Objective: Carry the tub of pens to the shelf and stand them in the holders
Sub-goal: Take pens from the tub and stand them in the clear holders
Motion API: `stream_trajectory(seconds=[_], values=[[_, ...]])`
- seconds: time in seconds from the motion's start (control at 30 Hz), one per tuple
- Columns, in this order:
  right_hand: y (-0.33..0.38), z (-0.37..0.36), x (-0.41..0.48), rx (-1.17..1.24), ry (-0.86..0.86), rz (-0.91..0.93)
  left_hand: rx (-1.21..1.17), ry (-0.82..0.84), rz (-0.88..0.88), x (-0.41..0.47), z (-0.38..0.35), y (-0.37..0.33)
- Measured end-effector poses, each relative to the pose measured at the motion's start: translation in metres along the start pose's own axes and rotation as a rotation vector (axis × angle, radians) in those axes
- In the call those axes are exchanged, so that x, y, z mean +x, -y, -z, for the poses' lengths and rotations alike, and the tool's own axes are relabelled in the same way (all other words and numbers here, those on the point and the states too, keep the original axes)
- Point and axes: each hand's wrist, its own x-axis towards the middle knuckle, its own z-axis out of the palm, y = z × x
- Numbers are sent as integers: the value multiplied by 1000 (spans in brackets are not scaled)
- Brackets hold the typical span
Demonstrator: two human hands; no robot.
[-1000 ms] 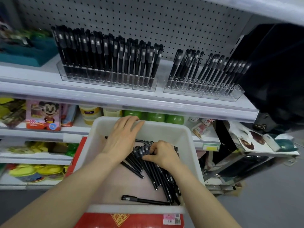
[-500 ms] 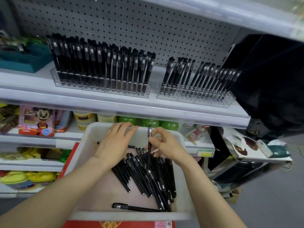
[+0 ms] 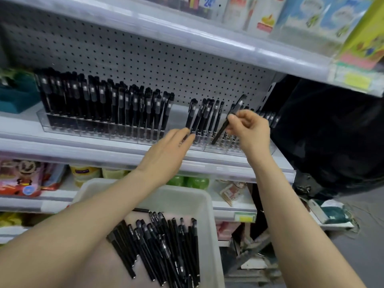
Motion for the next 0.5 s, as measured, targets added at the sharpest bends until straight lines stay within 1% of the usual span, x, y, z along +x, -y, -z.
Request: stream_trajectory(seconds=[0.07, 0.17, 0.27, 0.37, 0.5], values=[[5, -3, 11, 21, -82, 26, 25, 4, 13, 12, -4, -2], [3, -14, 24, -2, -123, 60, 51, 5, 16, 20, -10, -1], [-4, -29, 30, -71, -90, 77, 45, -11, 11, 20, -14, 1], [-14, -42, 32, -124, -69, 55, 21, -6, 23, 20, -15, 0], [-33, -53, 26, -306, 38, 25, 1, 23, 36, 22, -14, 0]])
